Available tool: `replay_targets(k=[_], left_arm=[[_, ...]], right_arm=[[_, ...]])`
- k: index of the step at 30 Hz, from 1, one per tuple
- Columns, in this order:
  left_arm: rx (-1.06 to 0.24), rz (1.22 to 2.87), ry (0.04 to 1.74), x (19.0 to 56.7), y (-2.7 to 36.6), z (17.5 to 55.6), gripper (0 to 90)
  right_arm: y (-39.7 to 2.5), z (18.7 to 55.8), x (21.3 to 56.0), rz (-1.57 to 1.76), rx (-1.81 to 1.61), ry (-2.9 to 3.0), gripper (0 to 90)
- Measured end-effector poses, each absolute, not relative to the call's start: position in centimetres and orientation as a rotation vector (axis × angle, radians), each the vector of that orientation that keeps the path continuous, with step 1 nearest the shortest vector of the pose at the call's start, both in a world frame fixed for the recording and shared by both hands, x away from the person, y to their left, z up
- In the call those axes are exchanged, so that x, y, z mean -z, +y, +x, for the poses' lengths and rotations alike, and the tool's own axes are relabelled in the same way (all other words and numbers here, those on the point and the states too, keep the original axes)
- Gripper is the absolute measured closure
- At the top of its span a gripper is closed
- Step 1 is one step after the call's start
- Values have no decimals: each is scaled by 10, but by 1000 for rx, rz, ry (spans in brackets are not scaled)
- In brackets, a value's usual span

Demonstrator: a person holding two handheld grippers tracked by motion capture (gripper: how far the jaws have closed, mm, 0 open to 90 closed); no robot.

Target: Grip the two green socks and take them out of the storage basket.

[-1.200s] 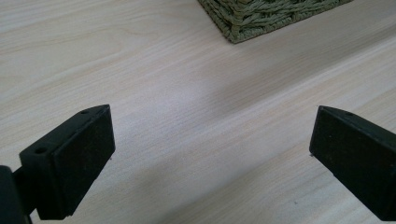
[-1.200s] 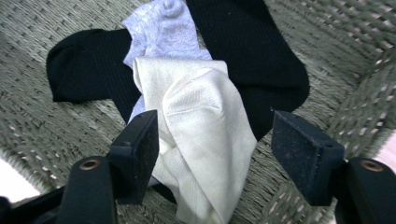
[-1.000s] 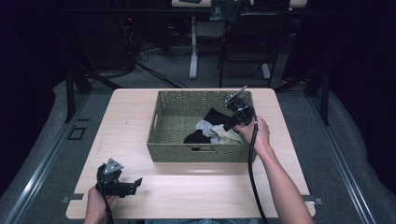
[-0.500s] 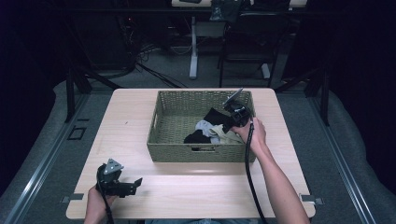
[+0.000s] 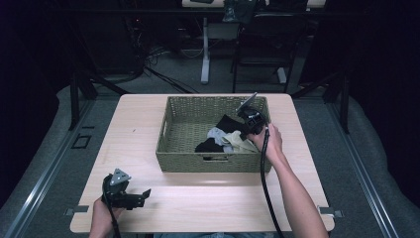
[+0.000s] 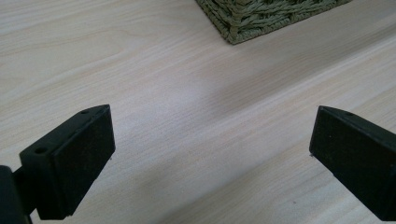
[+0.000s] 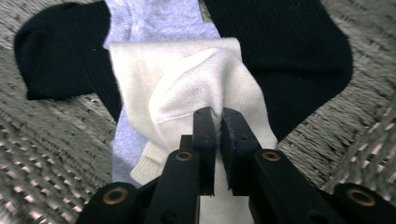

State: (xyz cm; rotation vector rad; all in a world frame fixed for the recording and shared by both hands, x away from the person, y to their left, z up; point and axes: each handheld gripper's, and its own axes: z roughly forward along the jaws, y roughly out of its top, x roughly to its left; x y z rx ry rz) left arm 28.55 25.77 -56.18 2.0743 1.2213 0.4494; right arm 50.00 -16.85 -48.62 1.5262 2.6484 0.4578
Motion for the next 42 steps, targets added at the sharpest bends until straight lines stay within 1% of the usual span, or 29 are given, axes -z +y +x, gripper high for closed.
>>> replay_targets(k=[7, 8, 9, 13, 26, 42], left_arm=[[-448, 2079, 1220, 562, 258, 286, 2], [-448, 2078, 1222, 562, 258, 286, 2], [-448, 2078, 1222, 562, 258, 286, 2], [-448, 2077, 1223, 562, 258, 286, 2], [-445, 2080, 1221, 562, 258, 286, 2], [-442, 2080, 1220, 562, 257, 287, 2]], right_arm=[[-175, 493, 465, 1494, -499, 2625, 862], [-177, 491, 456, 1478, -501, 2633, 862], [-177, 491, 456, 1478, -501, 2633, 862], [-179, 489, 438, 1460, -514, 2624, 862], [-179, 489, 405, 1429, -524, 2614, 862], [-175, 486, 374, 1398, -558, 2592, 865]])
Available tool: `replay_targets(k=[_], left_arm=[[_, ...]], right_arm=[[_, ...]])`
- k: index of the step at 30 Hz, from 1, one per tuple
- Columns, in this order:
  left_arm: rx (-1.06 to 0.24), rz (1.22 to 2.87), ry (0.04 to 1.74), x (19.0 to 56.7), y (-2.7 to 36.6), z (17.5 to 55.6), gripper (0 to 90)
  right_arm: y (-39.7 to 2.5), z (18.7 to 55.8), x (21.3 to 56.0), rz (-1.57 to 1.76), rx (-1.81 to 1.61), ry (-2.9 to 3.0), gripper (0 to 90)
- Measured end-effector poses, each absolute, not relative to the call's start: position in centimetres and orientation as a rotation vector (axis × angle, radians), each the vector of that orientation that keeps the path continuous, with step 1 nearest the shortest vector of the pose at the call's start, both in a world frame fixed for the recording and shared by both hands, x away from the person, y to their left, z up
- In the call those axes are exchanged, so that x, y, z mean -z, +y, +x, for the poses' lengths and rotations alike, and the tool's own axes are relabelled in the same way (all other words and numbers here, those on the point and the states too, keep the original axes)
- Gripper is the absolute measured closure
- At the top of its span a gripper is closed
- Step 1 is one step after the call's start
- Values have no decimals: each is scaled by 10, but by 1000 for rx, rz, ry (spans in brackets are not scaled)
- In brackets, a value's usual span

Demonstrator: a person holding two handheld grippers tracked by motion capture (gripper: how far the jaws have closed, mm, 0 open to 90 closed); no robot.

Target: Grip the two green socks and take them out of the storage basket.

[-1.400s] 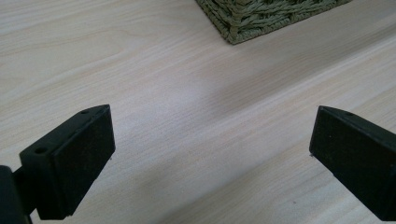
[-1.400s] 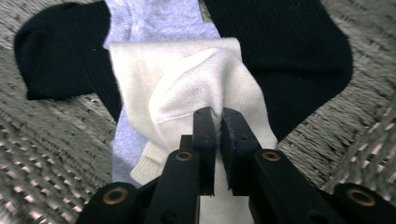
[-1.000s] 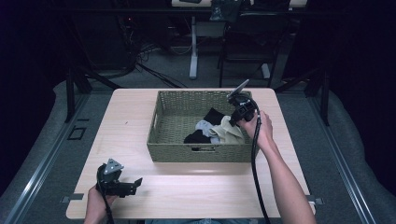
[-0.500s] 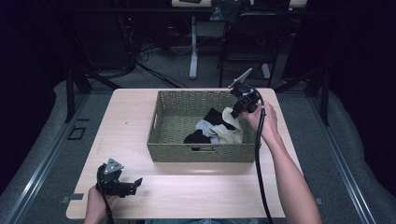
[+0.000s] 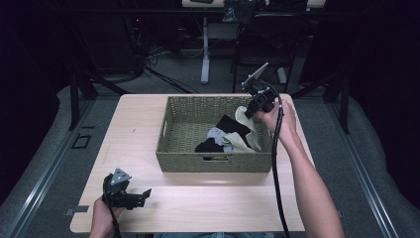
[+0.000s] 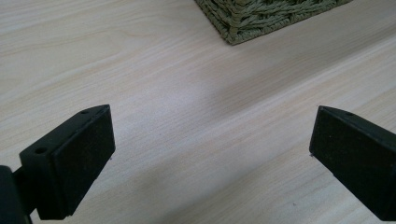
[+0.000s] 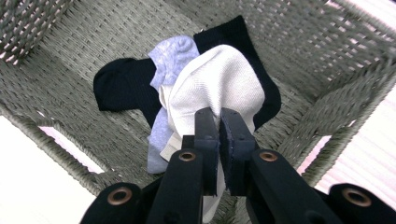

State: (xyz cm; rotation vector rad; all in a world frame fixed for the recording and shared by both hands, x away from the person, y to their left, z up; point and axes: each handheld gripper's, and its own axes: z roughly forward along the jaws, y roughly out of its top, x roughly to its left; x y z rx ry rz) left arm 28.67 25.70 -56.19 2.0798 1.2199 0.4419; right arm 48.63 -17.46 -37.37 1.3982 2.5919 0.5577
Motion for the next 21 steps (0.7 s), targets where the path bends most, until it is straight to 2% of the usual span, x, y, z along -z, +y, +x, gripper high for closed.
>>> replay_targets(k=[21], left_arm=[[-435, 2084, 1209, 562, 256, 288, 2]], right_arm=[[-167, 492, 338, 1363, -511, 2607, 865]])
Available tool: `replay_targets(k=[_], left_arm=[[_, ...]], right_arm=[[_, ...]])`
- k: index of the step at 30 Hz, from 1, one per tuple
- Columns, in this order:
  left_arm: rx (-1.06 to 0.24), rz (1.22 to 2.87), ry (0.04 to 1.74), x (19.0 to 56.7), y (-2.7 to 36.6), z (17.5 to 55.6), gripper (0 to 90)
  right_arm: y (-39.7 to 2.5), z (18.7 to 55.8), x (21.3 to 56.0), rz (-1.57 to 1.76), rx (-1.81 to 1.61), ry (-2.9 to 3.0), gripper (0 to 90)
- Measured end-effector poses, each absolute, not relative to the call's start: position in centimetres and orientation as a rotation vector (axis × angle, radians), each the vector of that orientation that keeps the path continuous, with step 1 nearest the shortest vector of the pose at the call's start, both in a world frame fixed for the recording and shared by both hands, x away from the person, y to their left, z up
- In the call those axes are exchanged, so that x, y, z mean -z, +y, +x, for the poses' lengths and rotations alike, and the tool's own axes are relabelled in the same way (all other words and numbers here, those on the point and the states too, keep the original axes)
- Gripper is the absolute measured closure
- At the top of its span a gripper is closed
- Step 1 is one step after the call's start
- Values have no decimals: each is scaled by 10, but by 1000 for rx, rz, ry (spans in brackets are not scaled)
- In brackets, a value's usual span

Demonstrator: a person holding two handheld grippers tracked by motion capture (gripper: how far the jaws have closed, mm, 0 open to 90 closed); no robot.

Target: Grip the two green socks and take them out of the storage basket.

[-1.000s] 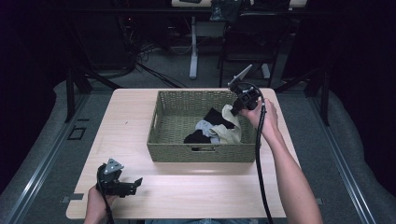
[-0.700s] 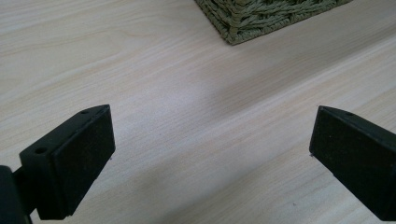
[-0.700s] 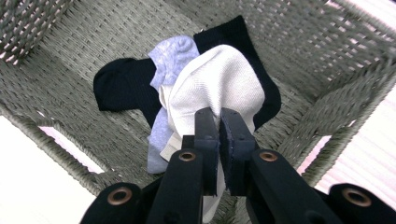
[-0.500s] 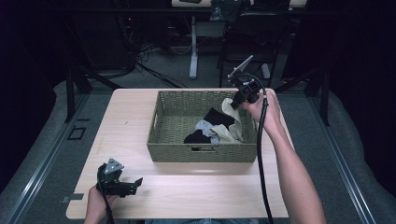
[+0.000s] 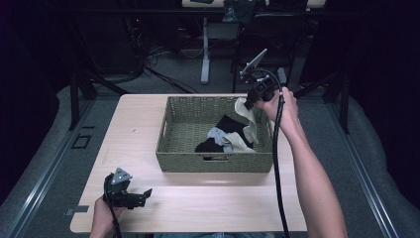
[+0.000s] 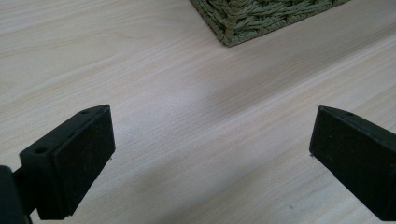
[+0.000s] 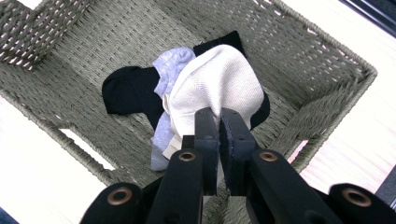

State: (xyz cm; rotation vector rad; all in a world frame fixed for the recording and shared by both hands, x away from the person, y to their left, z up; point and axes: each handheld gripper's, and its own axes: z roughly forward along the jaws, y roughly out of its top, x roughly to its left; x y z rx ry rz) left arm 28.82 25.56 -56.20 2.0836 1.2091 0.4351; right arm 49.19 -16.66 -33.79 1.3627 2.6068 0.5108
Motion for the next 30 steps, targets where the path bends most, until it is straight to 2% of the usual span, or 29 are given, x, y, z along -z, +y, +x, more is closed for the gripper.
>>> replay_targets(k=[18, 30], left_arm=[[-434, 2081, 1211, 562, 256, 288, 2], [-435, 2081, 1211, 562, 256, 288, 2]], right_arm=[[-167, 493, 302, 1334, -516, 2571, 865], [-191, 481, 279, 1360, -533, 2495, 865]])
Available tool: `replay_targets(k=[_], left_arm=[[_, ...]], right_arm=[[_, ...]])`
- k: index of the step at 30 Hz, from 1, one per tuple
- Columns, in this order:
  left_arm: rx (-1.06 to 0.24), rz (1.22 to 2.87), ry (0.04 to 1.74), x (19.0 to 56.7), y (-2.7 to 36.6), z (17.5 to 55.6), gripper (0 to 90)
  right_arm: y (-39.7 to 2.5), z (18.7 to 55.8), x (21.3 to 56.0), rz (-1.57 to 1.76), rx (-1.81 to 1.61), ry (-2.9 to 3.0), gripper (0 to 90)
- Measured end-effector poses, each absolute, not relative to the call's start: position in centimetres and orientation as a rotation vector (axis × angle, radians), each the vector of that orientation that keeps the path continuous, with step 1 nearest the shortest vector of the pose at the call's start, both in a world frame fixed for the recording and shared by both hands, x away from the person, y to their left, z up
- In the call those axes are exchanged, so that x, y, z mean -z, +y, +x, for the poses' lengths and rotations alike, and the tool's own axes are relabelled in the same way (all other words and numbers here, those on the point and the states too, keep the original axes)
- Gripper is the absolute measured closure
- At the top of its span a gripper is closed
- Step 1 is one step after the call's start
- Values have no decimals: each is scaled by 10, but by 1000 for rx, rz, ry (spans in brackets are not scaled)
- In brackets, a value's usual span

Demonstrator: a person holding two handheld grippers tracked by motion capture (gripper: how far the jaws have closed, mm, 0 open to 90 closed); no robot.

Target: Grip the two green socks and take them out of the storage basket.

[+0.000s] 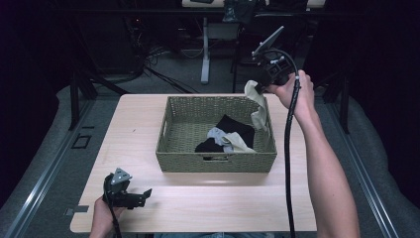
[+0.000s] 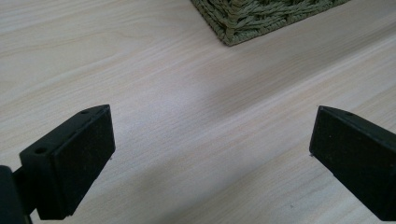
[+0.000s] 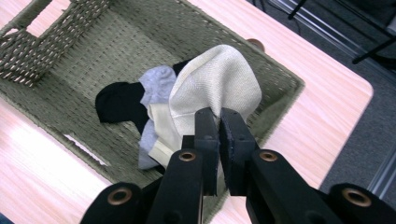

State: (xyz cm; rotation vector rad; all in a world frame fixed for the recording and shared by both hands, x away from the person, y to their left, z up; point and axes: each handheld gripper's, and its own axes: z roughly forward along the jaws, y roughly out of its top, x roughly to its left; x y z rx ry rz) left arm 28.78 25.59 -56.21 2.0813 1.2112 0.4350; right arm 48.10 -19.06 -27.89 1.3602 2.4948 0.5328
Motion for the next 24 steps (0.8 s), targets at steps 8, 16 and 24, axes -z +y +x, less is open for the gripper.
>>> replay_targets(k=[8, 16, 24], left_arm=[[-436, 2081, 1212, 562, 256, 288, 2], [-436, 2084, 1212, 562, 256, 288, 2], [-441, 2079, 1211, 562, 255, 288, 2]], right_arm=[[-226, 469, 267, 1403, -539, 2420, 865], [-260, 460, 268, 1481, -504, 2337, 866], [-285, 459, 294, 1549, -475, 2304, 866]])
